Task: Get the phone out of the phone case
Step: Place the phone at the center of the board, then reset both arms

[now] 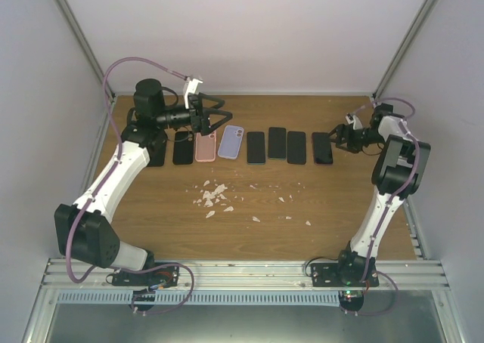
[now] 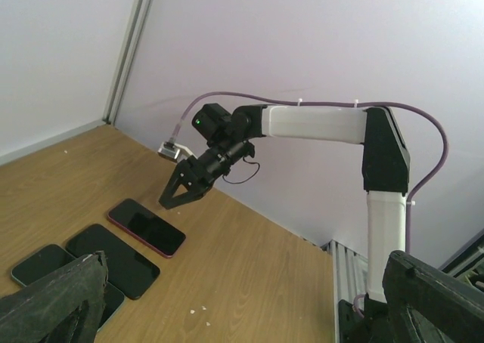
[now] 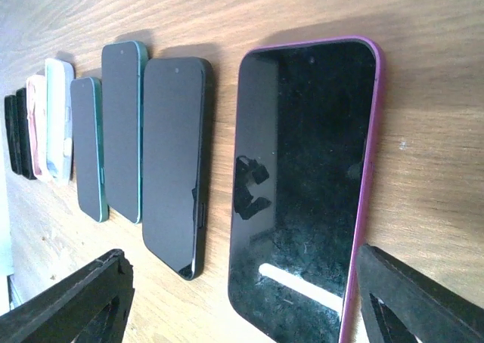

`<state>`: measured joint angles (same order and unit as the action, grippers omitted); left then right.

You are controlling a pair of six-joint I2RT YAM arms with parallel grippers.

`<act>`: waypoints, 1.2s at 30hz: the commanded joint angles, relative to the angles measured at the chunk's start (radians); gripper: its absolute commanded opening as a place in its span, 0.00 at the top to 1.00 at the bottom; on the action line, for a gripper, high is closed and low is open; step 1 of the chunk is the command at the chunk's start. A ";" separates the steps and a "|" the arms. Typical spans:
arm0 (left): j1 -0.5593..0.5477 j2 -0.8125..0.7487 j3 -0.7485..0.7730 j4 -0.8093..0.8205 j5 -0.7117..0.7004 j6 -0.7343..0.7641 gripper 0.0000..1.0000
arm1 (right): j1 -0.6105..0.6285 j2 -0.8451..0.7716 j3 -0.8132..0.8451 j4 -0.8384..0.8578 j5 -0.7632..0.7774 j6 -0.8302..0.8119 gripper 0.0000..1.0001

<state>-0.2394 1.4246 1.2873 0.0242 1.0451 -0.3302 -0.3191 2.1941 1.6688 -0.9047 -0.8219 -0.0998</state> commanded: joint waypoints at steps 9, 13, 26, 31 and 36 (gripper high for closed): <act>0.023 -0.055 0.036 -0.090 -0.046 0.069 0.01 | -0.008 -0.110 0.158 -0.096 -0.008 -0.069 0.10; 0.054 -0.053 0.065 -0.181 -0.074 0.111 0.01 | -0.008 -0.145 0.232 -0.120 -0.036 -0.097 0.04; 0.373 -0.006 0.135 -0.546 -0.097 0.299 0.01 | 0.004 -0.392 0.109 -0.008 -0.111 -0.163 0.00; 0.458 -0.017 0.093 -0.585 -0.212 0.363 0.01 | 0.034 -0.530 -0.050 0.111 -0.102 -0.160 0.00; 0.462 -0.047 0.044 -0.582 -0.417 0.421 0.01 | 0.070 -0.673 -0.231 0.238 -0.072 -0.148 0.01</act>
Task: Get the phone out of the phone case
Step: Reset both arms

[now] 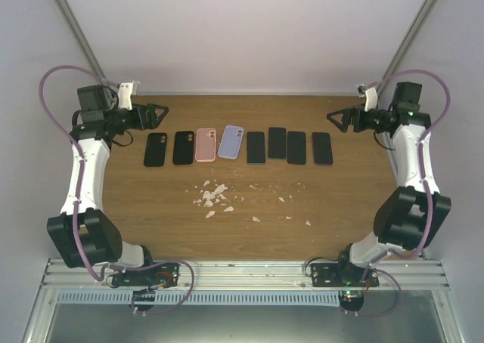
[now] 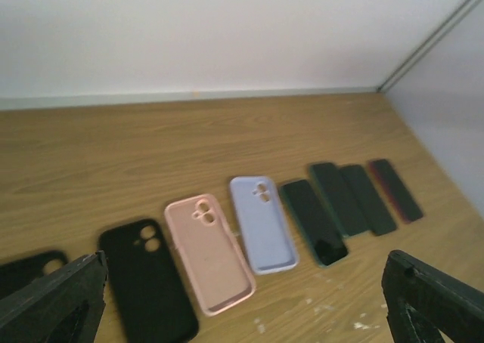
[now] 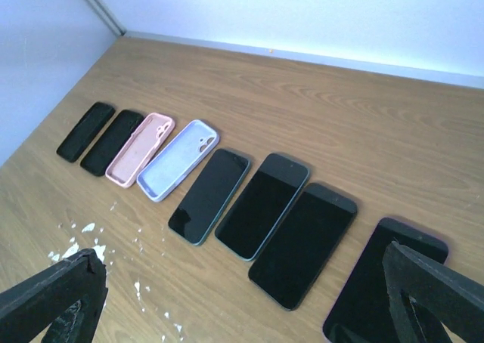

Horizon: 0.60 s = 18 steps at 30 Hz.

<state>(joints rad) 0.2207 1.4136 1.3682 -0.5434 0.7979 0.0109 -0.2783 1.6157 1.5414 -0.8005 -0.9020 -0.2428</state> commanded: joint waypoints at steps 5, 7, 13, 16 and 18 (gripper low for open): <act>0.002 -0.085 -0.140 0.016 -0.250 0.116 0.01 | 0.085 -0.220 -0.318 0.283 0.109 -0.016 0.00; 0.002 -0.102 -0.188 0.028 -0.257 0.127 0.01 | 0.099 -0.253 -0.385 0.322 0.130 -0.021 0.00; -0.002 -0.152 -0.318 0.082 -0.285 0.147 0.01 | 0.104 -0.312 -0.542 0.410 0.168 -0.034 0.01; -0.011 -0.167 -0.375 0.109 -0.321 0.163 0.01 | 0.104 -0.336 -0.605 0.434 0.187 -0.047 0.00; -0.014 -0.171 -0.400 0.117 -0.334 0.165 0.01 | 0.105 -0.355 -0.652 0.457 0.203 -0.057 0.01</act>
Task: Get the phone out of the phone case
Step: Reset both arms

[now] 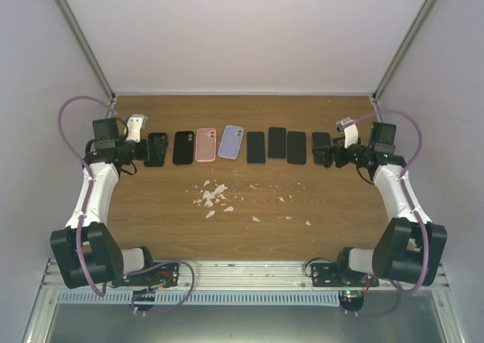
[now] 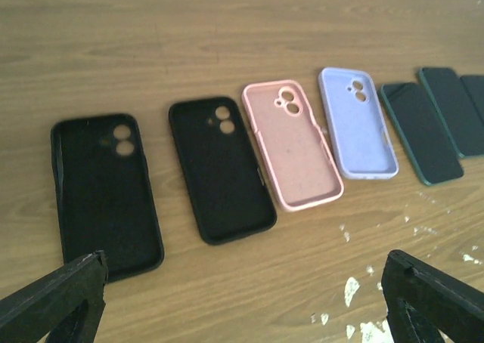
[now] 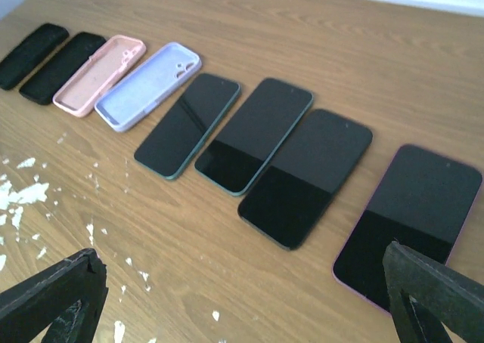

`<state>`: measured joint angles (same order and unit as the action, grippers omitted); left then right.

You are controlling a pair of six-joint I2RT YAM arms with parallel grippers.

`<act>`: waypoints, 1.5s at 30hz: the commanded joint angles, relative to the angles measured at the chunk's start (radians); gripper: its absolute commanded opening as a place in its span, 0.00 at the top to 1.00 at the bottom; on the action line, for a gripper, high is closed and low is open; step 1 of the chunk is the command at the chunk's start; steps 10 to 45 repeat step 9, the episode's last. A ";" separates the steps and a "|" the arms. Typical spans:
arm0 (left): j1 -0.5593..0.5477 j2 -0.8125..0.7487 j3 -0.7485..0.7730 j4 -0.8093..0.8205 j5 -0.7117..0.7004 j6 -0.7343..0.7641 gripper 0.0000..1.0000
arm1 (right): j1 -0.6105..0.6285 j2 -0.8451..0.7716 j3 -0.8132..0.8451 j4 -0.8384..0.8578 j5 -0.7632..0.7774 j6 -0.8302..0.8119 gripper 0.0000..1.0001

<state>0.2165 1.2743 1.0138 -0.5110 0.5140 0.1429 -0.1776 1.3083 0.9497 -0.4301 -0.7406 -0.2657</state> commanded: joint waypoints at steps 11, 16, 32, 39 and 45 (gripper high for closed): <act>-0.032 -0.039 -0.073 0.110 -0.089 0.007 0.01 | 0.004 -0.084 -0.138 0.144 0.060 -0.020 0.00; -0.032 -0.039 -0.073 0.110 -0.089 0.007 0.01 | 0.004 -0.084 -0.138 0.144 0.060 -0.020 0.00; -0.032 -0.039 -0.073 0.110 -0.089 0.007 0.01 | 0.004 -0.084 -0.138 0.144 0.060 -0.020 0.00; -0.032 -0.039 -0.073 0.110 -0.089 0.007 0.01 | 0.004 -0.084 -0.138 0.144 0.060 -0.020 0.00; -0.032 -0.039 -0.073 0.110 -0.089 0.007 0.01 | 0.004 -0.084 -0.138 0.144 0.060 -0.020 0.00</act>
